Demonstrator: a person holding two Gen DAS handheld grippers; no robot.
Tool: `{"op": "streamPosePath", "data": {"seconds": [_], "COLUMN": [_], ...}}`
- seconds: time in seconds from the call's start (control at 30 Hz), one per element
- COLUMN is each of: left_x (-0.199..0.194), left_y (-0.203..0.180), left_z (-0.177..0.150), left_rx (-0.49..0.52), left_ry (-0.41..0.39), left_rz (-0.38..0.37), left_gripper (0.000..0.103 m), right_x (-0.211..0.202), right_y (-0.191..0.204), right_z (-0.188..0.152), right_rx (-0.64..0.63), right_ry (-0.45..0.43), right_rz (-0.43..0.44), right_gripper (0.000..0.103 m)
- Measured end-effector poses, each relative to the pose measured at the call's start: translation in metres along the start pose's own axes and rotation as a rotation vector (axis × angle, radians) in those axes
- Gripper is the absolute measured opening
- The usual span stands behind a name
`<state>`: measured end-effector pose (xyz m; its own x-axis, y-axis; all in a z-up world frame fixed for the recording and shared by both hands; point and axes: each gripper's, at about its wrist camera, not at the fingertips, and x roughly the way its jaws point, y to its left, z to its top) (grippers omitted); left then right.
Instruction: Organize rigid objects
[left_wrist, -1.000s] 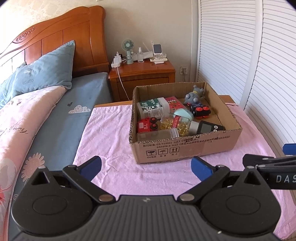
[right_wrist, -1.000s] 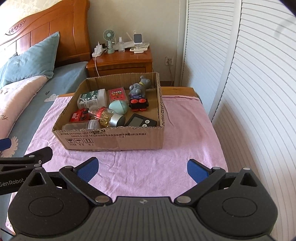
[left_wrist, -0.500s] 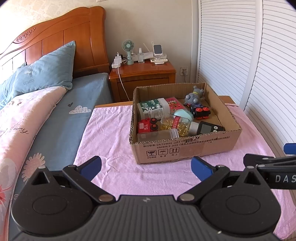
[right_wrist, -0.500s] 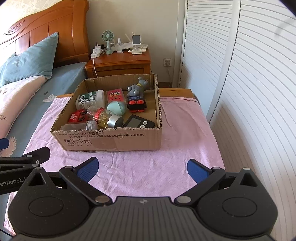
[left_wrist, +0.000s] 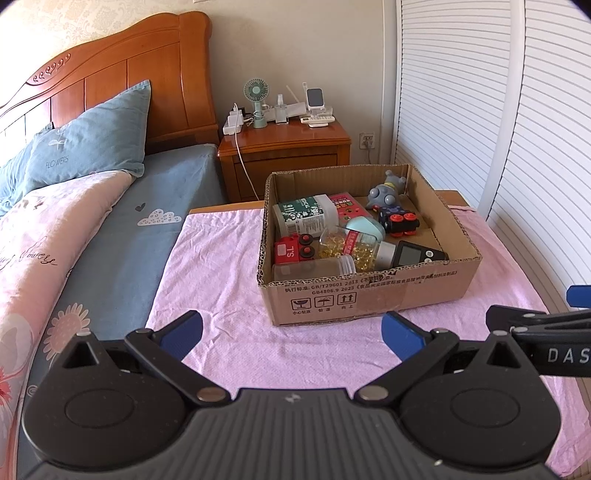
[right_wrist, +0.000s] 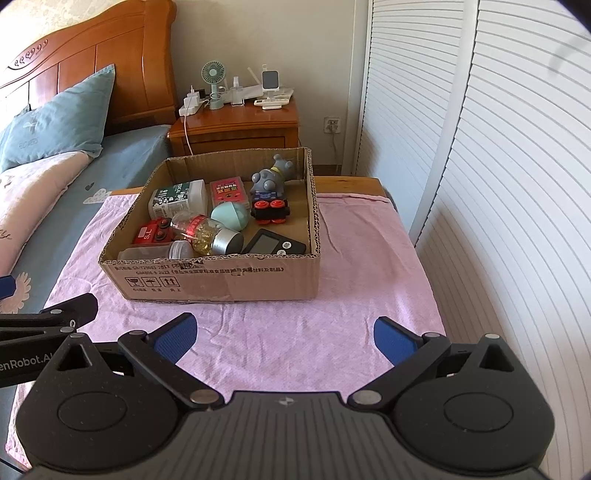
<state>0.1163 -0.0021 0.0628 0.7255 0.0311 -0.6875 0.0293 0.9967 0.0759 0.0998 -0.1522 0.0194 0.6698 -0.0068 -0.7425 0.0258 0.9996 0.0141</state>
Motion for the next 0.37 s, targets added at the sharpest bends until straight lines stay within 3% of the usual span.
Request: {"op": "streamPosePath", "data": {"seconds": [0.37], "left_x": [-0.0023], "left_y": [-0.0019], "left_z": [-0.0007], "left_rx": [0.0], "left_ry": [-0.002], "left_rz": [0.001], "left_gripper": [0.102], "right_x": [-0.0006], "right_y": [-0.0014], "right_z": [-0.0025], "right_rx": [0.002], "right_ry": [0.0], "right_rz": [-0.001], "right_gripper": [0.103]}}
